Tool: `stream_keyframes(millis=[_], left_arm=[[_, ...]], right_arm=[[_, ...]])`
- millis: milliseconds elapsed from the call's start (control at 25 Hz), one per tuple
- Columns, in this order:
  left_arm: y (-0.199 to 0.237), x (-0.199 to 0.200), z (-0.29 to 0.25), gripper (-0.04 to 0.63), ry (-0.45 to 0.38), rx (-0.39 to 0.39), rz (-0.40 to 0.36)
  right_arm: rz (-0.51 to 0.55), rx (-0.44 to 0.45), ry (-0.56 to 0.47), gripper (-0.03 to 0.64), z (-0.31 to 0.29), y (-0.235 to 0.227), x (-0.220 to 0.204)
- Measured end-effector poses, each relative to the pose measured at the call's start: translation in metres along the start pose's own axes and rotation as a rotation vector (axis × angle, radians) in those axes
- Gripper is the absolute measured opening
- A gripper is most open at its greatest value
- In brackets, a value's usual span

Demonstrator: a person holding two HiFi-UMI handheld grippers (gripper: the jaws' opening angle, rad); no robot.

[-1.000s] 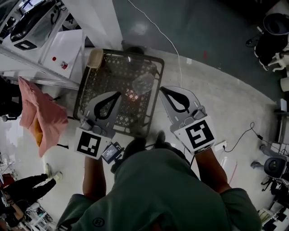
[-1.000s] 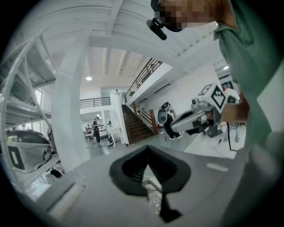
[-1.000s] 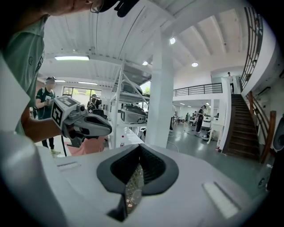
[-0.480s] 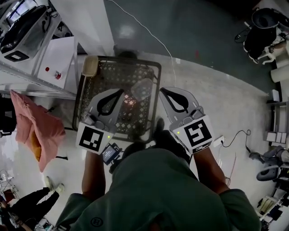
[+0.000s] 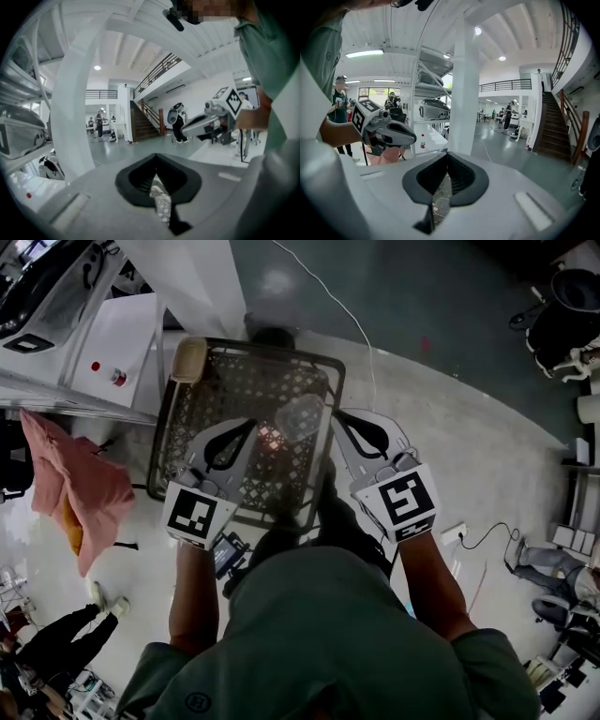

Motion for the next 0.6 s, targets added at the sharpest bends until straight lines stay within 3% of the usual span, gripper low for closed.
stream_keyframes(millis=[600], left_arm=[[0.038,-0.125,-0.054,0.003,0.187,0.089,0.154]], right_arm=[[-0.114,0.06,0.145,0.023,-0.072,-0.069,-0.11]])
Point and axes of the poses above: the fingertips, and each gripper's own axes: z backward along the fingers, y to its left, x out of its top, the point moved 1 cm from there along z, backward along the fingers, and after that the axes turned 14 degrees about -y, right-handed, at the moved point
